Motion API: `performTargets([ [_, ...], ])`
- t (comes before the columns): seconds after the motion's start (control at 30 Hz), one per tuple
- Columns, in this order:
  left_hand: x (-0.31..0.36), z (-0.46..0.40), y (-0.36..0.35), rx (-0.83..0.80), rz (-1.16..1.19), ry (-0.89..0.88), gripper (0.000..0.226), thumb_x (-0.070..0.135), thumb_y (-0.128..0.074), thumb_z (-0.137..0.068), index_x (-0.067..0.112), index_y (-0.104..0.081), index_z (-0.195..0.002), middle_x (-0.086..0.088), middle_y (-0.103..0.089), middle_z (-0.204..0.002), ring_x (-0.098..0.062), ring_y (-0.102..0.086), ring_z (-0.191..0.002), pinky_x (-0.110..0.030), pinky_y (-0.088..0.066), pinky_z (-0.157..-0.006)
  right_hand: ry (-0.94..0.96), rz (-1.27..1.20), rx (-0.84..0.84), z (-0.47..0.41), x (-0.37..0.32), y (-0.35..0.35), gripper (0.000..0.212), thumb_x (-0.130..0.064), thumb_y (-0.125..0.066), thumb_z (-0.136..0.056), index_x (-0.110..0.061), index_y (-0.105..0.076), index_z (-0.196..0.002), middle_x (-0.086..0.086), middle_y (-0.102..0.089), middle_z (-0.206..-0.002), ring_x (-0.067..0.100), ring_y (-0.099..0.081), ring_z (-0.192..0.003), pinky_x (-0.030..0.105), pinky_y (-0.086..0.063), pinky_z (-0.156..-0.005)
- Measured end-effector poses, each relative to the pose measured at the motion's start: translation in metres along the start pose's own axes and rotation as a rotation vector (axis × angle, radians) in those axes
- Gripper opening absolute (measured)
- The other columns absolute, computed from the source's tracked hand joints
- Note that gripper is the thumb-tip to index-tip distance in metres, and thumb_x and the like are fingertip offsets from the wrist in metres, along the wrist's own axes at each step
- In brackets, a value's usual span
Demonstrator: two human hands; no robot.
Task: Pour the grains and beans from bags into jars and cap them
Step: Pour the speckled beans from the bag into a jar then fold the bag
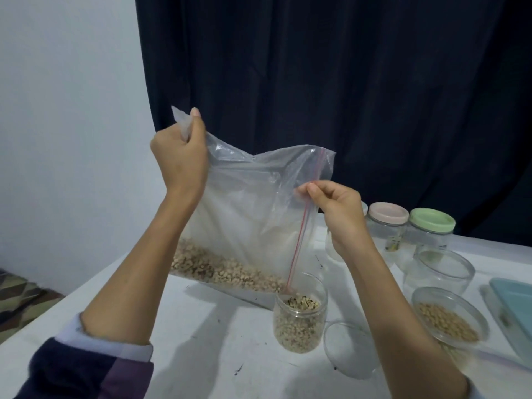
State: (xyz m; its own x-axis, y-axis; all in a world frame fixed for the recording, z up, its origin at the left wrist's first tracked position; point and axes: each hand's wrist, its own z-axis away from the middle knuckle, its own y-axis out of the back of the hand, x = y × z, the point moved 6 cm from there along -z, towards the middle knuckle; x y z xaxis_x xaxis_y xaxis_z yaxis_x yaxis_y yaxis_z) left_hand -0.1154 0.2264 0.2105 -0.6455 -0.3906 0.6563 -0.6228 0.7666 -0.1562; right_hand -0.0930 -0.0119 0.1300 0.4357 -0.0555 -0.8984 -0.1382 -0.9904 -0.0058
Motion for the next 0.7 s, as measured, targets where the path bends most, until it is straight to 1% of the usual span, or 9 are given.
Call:
performTargets([
  [0.13, 0.002, -0.001, 0.003, 0.005, 0.002, -0.009, 0.058, 0.019, -0.051, -0.097, 0.019, -0.016, -0.05, 0.011, -0.02, -0.034, -0.006, -0.018, -0.037, -0.016, -0.014, -0.044, -0.008, -0.017, 0.0, -0.004, 0.0, -0.001, 0.022, -0.009, -0.054, -0.095, -0.018, -0.07, -0.082, 0.001, -0.073, -0.092, 0.004, -0.065, -0.088, 0.013, -0.049, -0.08],
  [0.27, 0.006, -0.001, 0.005, 0.01, 0.004, -0.017, 0.059, 0.019, -0.051, -0.096, 0.019, -0.015, -0.05, 0.012, -0.019, -0.034, -0.006, -0.017, -0.038, -0.015, -0.014, -0.044, -0.028, -0.052, 0.016, -0.007, 0.0, -0.002, 0.021, -0.009, -0.054, -0.095, -0.016, -0.07, -0.084, 0.001, -0.073, -0.092, 0.005, -0.064, -0.087, 0.013, -0.049, -0.079],
  [0.4, 0.008, 0.0, 0.004, 0.012, 0.008, -0.016, 0.059, 0.019, -0.051, -0.096, 0.019, -0.015, -0.05, 0.012, -0.019, -0.034, -0.006, -0.018, -0.037, -0.015, -0.014, -0.044, -0.023, -0.033, -0.001, -0.011, 0.0, -0.004, 0.026, -0.008, -0.053, -0.095, -0.019, -0.07, -0.078, 0.0, -0.072, -0.091, 0.01, -0.065, -0.092, 0.017, -0.048, -0.082],
  [0.5, 0.01, 0.001, 0.002, 0.006, 0.013, -0.028, 0.059, 0.019, -0.051, -0.096, 0.019, -0.015, -0.049, 0.012, -0.019, -0.034, -0.006, -0.018, -0.037, -0.014, -0.014, -0.044, -0.025, -0.03, -0.029, -0.014, 0.001, -0.005, 0.026, -0.008, -0.054, -0.095, -0.019, -0.07, -0.078, 0.001, -0.073, -0.092, 0.013, -0.066, -0.095, 0.021, -0.049, -0.086],
  [0.53, 0.01, 0.002, 0.001, 0.004, 0.012, -0.028, 0.059, 0.019, -0.051, -0.096, 0.02, -0.015, -0.049, 0.012, -0.018, -0.034, -0.006, -0.018, -0.037, -0.015, -0.015, -0.044, -0.027, -0.032, -0.035, -0.014, 0.001, -0.005, 0.026, -0.008, -0.054, -0.095, -0.019, -0.07, -0.079, 0.001, -0.073, -0.091, 0.013, -0.066, -0.095, 0.022, -0.049, -0.087],
  [0.63, 0.009, 0.002, -0.001, -0.005, 0.011, -0.026, 0.059, 0.02, -0.052, -0.096, 0.02, -0.015, -0.05, 0.012, -0.017, -0.036, -0.006, -0.016, -0.039, -0.018, -0.014, -0.045, -0.034, -0.037, -0.016, -0.017, 0.002, 0.0, 0.024, -0.008, -0.054, -0.095, -0.016, -0.071, -0.081, 0.0, -0.073, -0.09, 0.008, -0.066, -0.09, 0.018, -0.049, -0.084],
  [0.7, 0.009, 0.003, -0.002, -0.006, 0.013, -0.023, 0.059, 0.02, -0.052, -0.096, 0.02, -0.015, -0.05, 0.012, -0.017, -0.036, -0.006, -0.016, -0.04, -0.018, -0.014, -0.044, -0.046, -0.018, -0.05, -0.019, 0.003, 0.0, 0.021, -0.008, -0.055, -0.095, -0.016, -0.071, -0.084, 0.0, -0.074, -0.09, 0.007, -0.067, -0.09, 0.017, -0.049, -0.085],
])
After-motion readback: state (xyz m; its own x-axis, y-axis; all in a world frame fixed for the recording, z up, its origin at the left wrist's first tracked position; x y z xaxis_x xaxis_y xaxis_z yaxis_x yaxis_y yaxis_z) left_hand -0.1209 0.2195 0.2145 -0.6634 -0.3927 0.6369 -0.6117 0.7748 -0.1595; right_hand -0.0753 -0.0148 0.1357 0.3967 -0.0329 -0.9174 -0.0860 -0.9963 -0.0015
